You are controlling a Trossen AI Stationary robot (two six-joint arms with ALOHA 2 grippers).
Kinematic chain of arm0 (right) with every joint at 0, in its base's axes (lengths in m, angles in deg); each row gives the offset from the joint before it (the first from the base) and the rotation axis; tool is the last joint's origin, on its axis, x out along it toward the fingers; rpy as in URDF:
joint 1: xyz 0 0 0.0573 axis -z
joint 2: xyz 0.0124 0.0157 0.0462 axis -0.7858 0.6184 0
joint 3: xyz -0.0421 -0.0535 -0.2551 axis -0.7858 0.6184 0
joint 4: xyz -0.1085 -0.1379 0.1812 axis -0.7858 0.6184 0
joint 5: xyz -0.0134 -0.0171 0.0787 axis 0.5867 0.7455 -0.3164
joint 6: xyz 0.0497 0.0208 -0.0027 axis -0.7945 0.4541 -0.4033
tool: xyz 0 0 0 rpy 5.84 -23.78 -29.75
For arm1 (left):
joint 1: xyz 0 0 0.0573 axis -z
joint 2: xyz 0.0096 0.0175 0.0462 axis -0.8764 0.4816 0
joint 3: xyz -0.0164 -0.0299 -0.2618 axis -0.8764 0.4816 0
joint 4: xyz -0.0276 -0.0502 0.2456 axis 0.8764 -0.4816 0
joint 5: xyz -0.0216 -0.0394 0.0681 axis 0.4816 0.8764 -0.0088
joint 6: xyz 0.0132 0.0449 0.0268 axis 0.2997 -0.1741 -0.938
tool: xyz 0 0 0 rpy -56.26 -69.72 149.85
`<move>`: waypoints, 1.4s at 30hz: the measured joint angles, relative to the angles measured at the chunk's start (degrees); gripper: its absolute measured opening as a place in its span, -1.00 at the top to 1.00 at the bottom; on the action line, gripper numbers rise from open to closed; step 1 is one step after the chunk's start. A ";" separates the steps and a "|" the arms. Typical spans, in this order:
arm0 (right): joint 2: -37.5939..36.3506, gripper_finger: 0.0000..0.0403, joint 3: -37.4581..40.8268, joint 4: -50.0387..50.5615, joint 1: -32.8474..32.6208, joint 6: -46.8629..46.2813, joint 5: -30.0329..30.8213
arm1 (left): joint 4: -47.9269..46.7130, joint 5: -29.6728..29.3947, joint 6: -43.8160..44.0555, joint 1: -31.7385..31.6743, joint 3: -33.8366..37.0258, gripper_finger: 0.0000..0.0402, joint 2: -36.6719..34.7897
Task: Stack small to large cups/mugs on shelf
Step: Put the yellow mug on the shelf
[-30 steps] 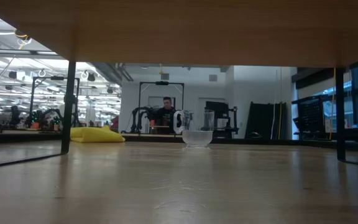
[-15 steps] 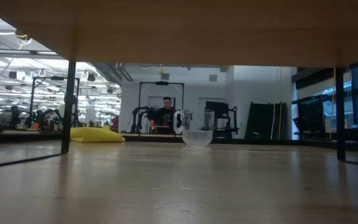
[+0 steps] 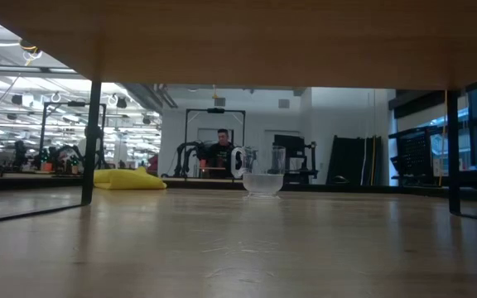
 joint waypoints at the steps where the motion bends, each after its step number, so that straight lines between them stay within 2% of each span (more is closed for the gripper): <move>1: 0.00 0.33 0.00 0.00 0.00 -0.01 0.01 | -0.01 -0.60 0.04 -0.02 0.00 0.57 -0.25; 5: 0.00 0.33 0.00 0.34 0.00 0.10 0.03 | -0.28 -2.47 1.98 -0.02 -0.75 0.57 -1.20; 12: 0.00 0.33 0.00 2.32 0.01 -0.01 2.05 | -3.99 -2.78 7.37 -0.02 -6.70 0.57 -1.31; 16: 0.00 0.33 0.00 2.29 0.02 -0.01 2.03 | -10.69 -9.55 11.95 -0.06 -9.31 0.57 -1.37; 19: 0.00 0.33 0.00 2.25 0.00 -0.01 2.03 | -18.05 -14.83 19.40 -1.55 -9.42 0.57 -1.33; 20: 0.00 0.33 0.00 2.23 0.02 -0.01 2.03 | -20.05 -14.73 23.09 -2.35 -9.42 0.57 -1.31; 22: 0.00 0.33 0.00 2.14 0.02 0.02 2.03 | -22.17 -10.17 29.57 -4.09 -8.93 0.58 -1.38; 25: 0.00 0.33 0.00 2.10 0.02 0.40 2.03 | -18.63 -4.28 34.52 -5.00 -6.95 0.62 -1.29; 34: 0.00 0.33 0.00 2.08 0.02 2.93 2.76 | -14.00 -2.64 46.30 -3.25 -1.95 0.96 -1.25; 39: 0.00 0.33 0.00 2.08 0.02 4.58 2.86 | -8.39 -2.34 52.29 -3.19 0.44 0.96 -1.25; 42: 0.00 0.33 0.00 2.08 0.02 4.81 2.86 | -3.87 0.29 54.02 -3.25 1.25 0.98 -1.25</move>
